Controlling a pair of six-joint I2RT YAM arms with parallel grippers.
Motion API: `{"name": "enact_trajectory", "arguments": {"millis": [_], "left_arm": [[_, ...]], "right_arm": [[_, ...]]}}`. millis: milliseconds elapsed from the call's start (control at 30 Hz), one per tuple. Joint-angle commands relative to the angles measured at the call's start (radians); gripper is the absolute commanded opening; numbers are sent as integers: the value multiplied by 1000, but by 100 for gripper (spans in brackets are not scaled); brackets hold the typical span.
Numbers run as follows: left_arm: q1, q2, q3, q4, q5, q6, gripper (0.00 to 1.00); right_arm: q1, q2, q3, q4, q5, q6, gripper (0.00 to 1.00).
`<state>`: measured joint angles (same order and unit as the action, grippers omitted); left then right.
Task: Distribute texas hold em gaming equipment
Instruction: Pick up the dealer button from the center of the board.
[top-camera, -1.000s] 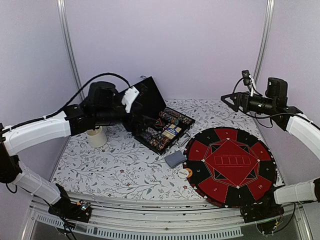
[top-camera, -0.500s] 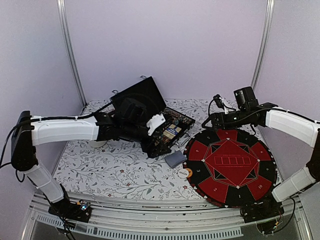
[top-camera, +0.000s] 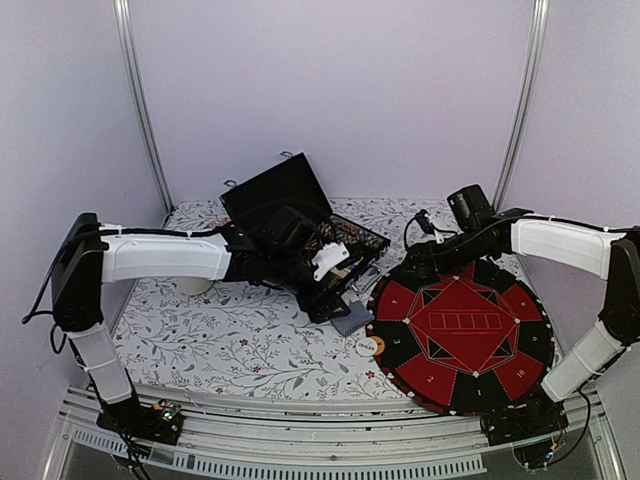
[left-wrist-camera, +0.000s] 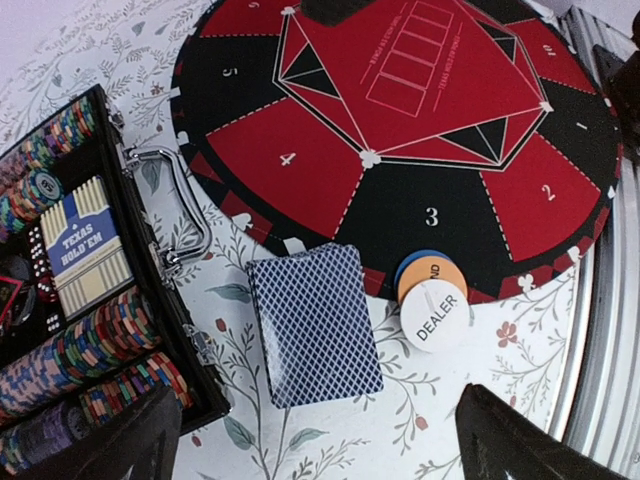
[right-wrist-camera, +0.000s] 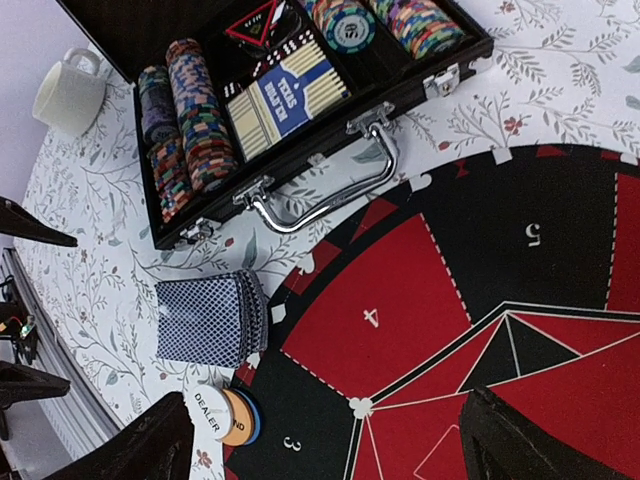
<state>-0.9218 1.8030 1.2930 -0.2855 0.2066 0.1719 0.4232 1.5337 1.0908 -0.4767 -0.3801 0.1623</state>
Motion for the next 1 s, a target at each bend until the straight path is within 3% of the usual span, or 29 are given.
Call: {"name": "enact_trajectory", "arguments": {"millis": [0, 133, 333, 600, 967], "left_arm": [[-5, -40, -44, -27, 2, 18, 98], [69, -107, -96, 4, 20, -70, 98], [163, -166, -134, 13, -25, -147, 98], [179, -222, -177, 40, -29, -133, 98], [182, -229, -187, 44, -12, -108, 98]], "right_arm": [[147, 36, 24, -64, 148, -58, 93], [337, 83, 29, -70, 263, -127, 92], [482, 236, 88, -94, 338, -129, 86], [581, 400, 199, -202, 491, -105, 84], [622, 420, 216, -247, 518, -47, 71]]}}
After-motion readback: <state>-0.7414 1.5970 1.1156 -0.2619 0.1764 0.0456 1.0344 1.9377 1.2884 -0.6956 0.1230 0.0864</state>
